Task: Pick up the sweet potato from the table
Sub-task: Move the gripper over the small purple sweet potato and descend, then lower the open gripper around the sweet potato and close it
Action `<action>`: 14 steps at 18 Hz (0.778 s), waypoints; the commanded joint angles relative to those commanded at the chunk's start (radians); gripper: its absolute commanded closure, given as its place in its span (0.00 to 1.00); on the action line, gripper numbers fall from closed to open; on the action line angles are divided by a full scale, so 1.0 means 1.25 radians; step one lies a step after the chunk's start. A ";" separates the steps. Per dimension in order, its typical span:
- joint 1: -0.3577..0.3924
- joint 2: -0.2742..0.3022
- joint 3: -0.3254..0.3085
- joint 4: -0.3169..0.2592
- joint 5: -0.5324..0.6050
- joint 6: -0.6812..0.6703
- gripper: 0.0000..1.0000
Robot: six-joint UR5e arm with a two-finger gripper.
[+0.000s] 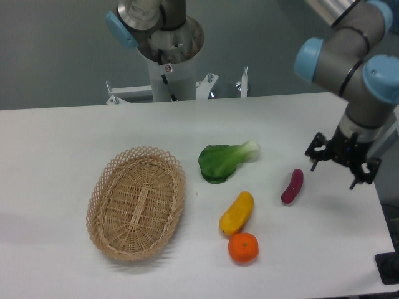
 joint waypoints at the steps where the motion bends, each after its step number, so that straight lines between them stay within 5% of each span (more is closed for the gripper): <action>1: -0.005 -0.006 -0.023 0.028 0.006 0.002 0.00; 10: -0.009 -0.011 -0.150 0.185 0.045 0.007 0.00; 14: -0.014 -0.010 -0.168 0.194 0.047 0.002 0.00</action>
